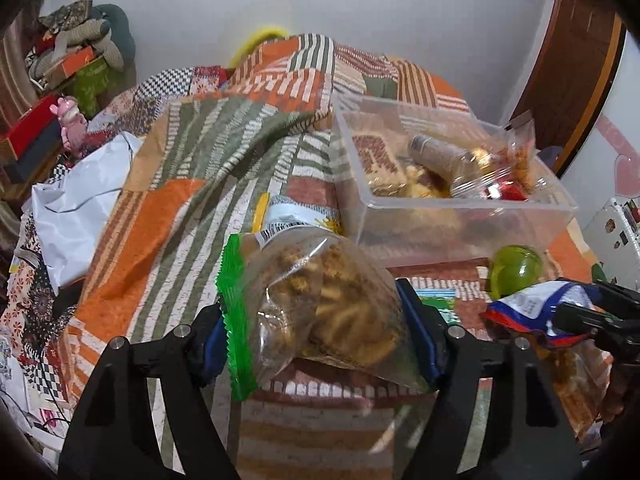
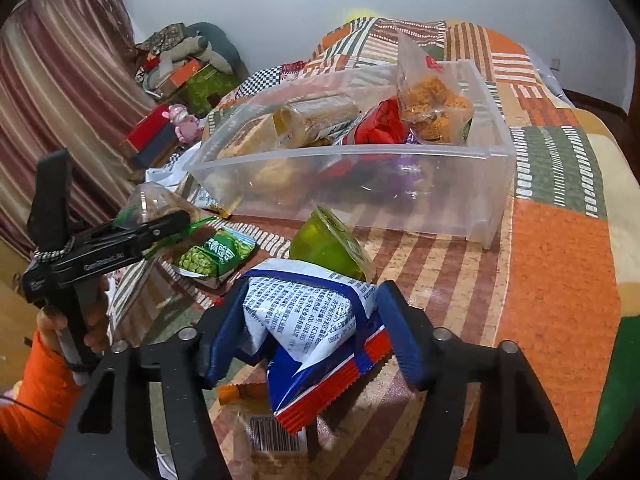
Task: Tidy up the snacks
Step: 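Grasp the zip bag of cookies with the left tool while the right tool grasps the blue-white chips bag, then carry both bags over the clear box and open both tools to drop them in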
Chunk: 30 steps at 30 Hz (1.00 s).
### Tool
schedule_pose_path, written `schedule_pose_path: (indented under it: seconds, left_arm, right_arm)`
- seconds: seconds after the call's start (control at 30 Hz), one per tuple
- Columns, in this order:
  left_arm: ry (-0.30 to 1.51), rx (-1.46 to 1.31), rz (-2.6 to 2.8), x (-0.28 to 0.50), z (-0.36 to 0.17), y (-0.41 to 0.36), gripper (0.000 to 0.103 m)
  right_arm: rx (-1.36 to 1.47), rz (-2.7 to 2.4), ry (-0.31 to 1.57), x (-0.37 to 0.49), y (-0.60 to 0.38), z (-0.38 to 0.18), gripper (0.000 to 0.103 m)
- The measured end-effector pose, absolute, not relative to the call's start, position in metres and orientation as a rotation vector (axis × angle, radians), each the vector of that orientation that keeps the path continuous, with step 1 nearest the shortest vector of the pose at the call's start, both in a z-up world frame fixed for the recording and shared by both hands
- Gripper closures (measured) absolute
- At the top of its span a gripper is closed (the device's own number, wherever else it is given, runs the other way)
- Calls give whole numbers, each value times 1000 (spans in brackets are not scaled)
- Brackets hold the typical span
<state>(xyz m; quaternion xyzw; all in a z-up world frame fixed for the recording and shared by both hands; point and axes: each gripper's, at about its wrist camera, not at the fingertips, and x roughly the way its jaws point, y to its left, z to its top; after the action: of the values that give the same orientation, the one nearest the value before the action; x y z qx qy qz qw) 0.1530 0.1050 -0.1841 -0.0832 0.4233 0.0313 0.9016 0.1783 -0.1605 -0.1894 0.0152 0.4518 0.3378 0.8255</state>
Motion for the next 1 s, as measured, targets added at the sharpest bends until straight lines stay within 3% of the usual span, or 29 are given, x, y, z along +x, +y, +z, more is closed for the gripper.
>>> schedule_pose_path:
  seconds: [0.17, 1.0]
  left_arm:
    - [834, -163, 60, 137, -165, 99, 30]
    - [677, -137, -35, 138, -100, 57, 30]
  right_arm:
    - [-3, 711, 919, 170, -160, -181, 59]
    - [101, 645, 700, 182, -186, -111, 59]
